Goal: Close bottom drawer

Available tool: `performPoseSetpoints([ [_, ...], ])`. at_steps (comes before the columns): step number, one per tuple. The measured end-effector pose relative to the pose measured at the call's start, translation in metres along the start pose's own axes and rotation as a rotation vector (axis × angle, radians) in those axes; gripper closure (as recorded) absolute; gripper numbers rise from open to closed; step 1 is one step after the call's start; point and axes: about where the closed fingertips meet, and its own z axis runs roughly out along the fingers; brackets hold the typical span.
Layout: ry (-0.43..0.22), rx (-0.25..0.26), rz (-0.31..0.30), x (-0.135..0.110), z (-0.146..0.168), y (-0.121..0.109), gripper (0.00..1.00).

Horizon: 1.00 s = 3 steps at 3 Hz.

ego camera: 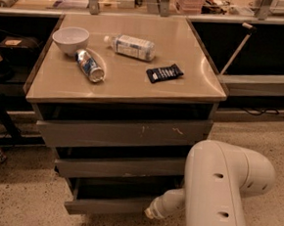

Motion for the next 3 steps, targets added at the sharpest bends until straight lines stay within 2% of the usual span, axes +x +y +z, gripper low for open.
performPoseSetpoints([
  [3,0.000,0.000,0.000,0.0000,0.0001,0.0001,0.11],
])
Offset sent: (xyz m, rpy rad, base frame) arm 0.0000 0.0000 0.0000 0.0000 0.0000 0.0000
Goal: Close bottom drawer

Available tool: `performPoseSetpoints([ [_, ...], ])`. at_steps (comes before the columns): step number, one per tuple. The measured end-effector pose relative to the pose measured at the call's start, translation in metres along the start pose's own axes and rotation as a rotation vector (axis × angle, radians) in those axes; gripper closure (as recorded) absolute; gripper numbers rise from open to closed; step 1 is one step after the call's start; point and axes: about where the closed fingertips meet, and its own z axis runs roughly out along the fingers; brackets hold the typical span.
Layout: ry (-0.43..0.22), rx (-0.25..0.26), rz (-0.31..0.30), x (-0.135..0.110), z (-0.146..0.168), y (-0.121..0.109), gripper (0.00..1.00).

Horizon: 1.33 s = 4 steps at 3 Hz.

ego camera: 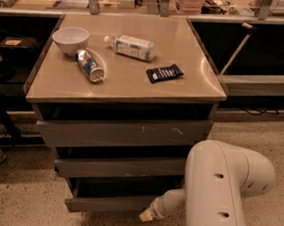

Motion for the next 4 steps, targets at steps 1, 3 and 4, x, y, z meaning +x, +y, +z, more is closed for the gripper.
performPoseSetpoints([
  [1,0.000,0.000,0.000,0.0000,0.0001,0.0001,0.00],
  [3,0.000,0.000,0.000,0.0000,0.0001,0.0001,0.11],
  [4,0.000,0.000,0.000,0.0000,0.0001,0.0001,0.34],
])
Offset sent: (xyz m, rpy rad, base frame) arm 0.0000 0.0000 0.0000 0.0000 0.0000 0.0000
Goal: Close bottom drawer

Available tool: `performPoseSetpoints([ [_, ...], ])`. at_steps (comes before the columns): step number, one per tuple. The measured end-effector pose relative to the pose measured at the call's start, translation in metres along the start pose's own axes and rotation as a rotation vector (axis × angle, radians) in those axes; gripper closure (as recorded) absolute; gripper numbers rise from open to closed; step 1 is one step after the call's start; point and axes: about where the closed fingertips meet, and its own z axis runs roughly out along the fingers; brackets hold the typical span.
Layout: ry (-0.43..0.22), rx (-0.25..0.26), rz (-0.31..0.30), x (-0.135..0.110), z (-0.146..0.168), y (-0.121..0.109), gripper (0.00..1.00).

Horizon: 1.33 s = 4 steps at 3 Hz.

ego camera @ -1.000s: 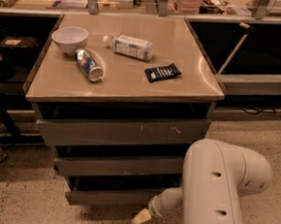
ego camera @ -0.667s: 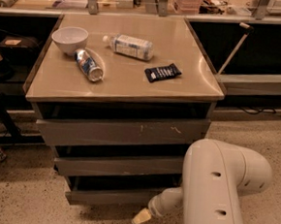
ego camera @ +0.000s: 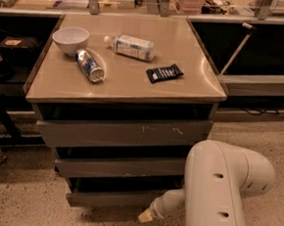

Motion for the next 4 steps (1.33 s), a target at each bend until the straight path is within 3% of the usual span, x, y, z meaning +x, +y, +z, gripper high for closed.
performPoseSetpoints([
  [2,0.000,0.000,0.000,0.000,0.000,0.000,0.81],
  [3,-0.025,0.037,0.015,-0.008,0.007,-0.012,1.00],
  [4,-0.055,0.093,0.017,-0.025,0.012,-0.029,1.00],
])
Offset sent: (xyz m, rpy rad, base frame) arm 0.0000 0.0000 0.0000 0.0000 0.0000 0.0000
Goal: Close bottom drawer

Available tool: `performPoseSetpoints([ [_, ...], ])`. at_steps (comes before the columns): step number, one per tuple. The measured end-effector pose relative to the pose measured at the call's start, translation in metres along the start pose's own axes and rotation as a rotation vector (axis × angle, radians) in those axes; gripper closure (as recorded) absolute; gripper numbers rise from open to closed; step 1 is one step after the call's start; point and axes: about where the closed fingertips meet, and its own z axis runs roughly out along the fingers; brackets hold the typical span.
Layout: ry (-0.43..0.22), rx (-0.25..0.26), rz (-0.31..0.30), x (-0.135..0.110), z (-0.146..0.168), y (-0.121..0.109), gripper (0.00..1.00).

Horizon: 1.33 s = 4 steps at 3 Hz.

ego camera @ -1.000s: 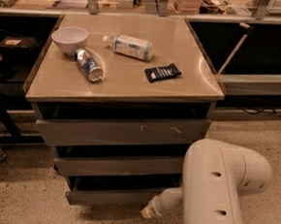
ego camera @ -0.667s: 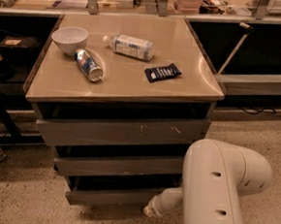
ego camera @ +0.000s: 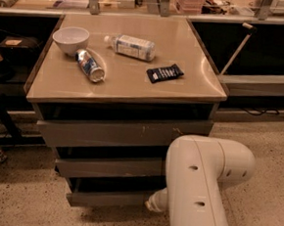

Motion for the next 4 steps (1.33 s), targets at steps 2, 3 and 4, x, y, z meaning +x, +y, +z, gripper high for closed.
performPoseSetpoints([
  [2,-0.034,0.065,-0.006,-0.022,0.008,-0.017,1.00],
  [3,-0.042,0.081,-0.016,-0.031,0.011,-0.021,1.00],
  [4,-0.045,0.095,-0.039,-0.043,0.014,-0.025,1.00],
])
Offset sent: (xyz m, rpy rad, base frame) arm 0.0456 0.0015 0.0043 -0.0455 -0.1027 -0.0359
